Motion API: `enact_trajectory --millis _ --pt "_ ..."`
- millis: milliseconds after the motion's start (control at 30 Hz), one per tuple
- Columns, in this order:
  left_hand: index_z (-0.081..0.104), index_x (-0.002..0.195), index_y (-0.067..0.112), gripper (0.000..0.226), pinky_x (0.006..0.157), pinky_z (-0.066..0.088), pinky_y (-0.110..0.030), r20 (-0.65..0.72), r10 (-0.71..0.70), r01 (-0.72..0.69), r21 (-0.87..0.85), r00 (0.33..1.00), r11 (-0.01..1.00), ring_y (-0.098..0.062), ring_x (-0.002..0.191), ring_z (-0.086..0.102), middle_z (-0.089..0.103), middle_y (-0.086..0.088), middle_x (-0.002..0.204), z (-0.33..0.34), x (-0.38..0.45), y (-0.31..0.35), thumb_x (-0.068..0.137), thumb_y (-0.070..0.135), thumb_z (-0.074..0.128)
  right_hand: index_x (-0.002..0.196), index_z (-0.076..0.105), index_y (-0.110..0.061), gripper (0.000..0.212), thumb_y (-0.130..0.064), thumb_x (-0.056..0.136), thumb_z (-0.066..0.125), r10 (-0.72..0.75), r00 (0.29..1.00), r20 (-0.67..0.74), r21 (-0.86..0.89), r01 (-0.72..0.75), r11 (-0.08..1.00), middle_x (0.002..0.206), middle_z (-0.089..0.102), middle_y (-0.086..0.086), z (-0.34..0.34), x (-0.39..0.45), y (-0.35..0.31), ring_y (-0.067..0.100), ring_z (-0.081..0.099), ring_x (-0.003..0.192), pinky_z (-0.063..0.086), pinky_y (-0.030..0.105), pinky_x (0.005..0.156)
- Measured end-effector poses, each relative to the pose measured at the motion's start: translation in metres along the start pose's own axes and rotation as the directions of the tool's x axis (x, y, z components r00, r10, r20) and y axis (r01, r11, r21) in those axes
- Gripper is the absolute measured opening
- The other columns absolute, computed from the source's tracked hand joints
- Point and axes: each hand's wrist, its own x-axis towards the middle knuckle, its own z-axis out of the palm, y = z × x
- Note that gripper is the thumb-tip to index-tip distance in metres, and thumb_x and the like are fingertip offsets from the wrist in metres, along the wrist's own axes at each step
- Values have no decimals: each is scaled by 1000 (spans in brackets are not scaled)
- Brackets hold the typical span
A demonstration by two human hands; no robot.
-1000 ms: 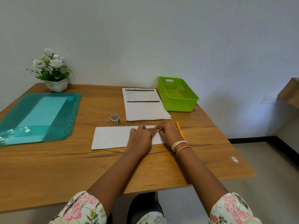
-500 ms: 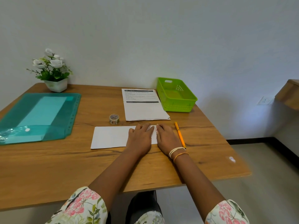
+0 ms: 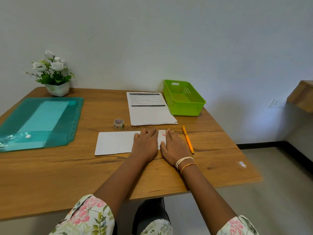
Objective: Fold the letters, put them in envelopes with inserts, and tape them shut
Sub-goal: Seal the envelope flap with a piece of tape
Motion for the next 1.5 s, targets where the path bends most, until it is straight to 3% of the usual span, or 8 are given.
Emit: enact_trajectory --millis 167,633,800,1067,1167,1300,1367,1500 --pt "22 150 36 52 100 31 -45 10 30 -30 21 1000 999 -25 135 29 27 2 156 1 -2 -2 99 32 33 151 24 -16 67 -42 89 20 -24 1000 -2 10 24 1000 157 25 5 0 -7 0 21 21 145 22 36 117" --pt "27 149 23 50 100 32 -43 5 22 -22 27 1000 999 -25 135 28 26 1 156 1 -2 0 99 30 32 149 28 -14 55 -32 97 32 14 1000 9 49 -15 999 156 26 6 -2 -13 -3 20 21 145 18 35 119" --pt "28 148 24 49 100 32 -42 -14 25 -24 16 1000 1000 -25 134 29 28 2 155 1 -2 -1 99 29 32 147 35 -26 58 -37 90 25 -17 1000 -11 38 17 999 154 32 6 -1 -13 -2 23 26 143 25 39 116" --pt "30 148 19 50 102 32 -42 -36 -3 2 -6 999 1000 -23 135 29 30 1 155 6 0 -2 100 29 31 146 36 -14 64 -38 88 21 17 1000 -26 32 -17 999 153 34 6 0 -13 -3 21 28 143 26 37 116" --pt "35 146 17 48 105 30 -41 -53 -9 4 -97 999 995 -21 135 31 34 0 153 5 1 -3 100 29 34 145 36 -10 60 -37 92 28 25 999 -25 29 -25 999 152 35 8 0 -12 -2 21 30 141 27 37 116" --pt "50 137 18 45 106 32 -37 -150 -88 14 -433 985 901 -20 131 39 47 -2 145 -6 -2 -10 93 19 51 144 37 -9 64 -40 89 27 25 999 -24 -10 -25 1000 149 39 9 -1 -10 -2 23 36 137 32 37 112" --pt "50 137 20 47 108 32 -37 -164 -124 55 -371 979 927 -20 132 39 47 -2 145 -10 -5 -21 91 26 56 144 38 -13 61 -40 90 27 11 1000 -9 -61 -11 998 148 39 10 -3 -8 -3 26 41 131 37 37 106" --pt "44 139 21 72 104 35 -44 35 -209 212 -123 977 970 -25 133 36 41 -5 145 -16 -9 -45 82 63 57 146 30 -36 53 -31 94 34 50 994 93 -140 -37 989 152 26 15 -13 5 0 34 32 134 32 43 107"
